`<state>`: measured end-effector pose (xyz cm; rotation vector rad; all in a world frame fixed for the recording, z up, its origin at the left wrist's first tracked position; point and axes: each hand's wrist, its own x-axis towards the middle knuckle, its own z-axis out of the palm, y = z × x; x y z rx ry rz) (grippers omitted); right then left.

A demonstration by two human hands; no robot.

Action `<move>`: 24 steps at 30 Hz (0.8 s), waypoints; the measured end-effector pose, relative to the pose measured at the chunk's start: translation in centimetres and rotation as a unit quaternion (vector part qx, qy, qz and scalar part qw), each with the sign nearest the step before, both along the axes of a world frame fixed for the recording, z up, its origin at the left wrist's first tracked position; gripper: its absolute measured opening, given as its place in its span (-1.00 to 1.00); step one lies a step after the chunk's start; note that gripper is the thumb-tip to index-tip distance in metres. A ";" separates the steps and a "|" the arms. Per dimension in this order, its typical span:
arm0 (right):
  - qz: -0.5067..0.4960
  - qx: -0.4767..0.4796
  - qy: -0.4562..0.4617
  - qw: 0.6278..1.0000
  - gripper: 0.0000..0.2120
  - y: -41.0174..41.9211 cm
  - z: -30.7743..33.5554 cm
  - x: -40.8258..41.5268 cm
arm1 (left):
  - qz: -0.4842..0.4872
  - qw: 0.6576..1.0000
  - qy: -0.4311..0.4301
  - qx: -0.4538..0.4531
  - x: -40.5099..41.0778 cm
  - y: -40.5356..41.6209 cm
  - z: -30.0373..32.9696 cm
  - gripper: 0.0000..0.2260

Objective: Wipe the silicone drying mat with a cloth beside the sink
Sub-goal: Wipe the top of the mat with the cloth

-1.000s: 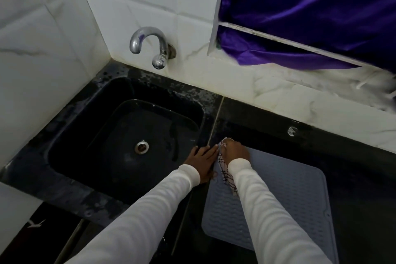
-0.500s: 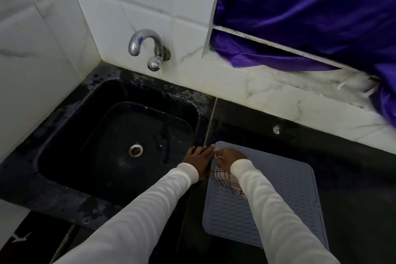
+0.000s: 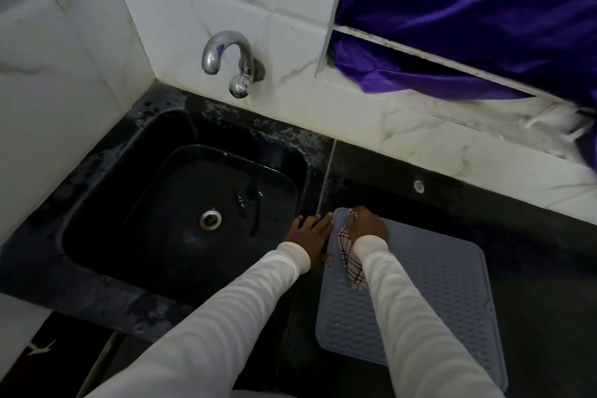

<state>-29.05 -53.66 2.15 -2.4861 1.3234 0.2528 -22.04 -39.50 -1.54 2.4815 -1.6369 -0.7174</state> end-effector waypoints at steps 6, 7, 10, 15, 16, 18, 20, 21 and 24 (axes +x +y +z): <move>0.010 -0.006 0.010 1.000 -0.72 0.4 -0.1 1.4 | -0.001 1.000 0.001 0.002 0.2 0.0 -0.3 -0.23; 0.016 -0.005 -0.001 1.000 -0.72 0.8 -0.2 1.4 | 0.000 1.000 0.003 0.002 0.1 0.0 -0.4 -0.23; 0.030 0.011 -0.024 0.999 -0.72 2.4 -0.4 1.8 | 0.004 1.000 0.005 0.000 0.0 -0.2 -0.4 -0.22; 0.070 0.029 0.001 0.997 -0.70 2.3 0.4 1.7 | 0.005 1.000 0.011 -0.001 0.0 -0.1 -0.3 -0.22; 0.080 0.035 0.007 0.996 -0.70 2.2 0.6 1.6 | 0.004 1.000 0.009 -0.002 0.1 -0.1 -0.1 -0.23; 0.100 0.044 0.013 0.994 -0.71 2.2 0.8 1.3 | 0.003 1.000 0.006 0.000 0.1 -0.1 0.1 -0.24; 0.116 0.046 0.016 0.992 -0.70 2.4 1.0 0.7 | 0.002 1.000 0.006 0.004 0.0 -0.1 0.3 -0.24; 0.123 0.046 0.018 0.991 -0.69 2.5 1.1 0.2 | 0.003 1.000 0.005 0.003 0.0 -0.1 0.3 -0.24; 0.150 0.053 0.024 0.987 -0.68 2.8 1.4 -1.2 | 0.005 1.000 0.009 -0.002 0.0 0.0 0.3 -0.26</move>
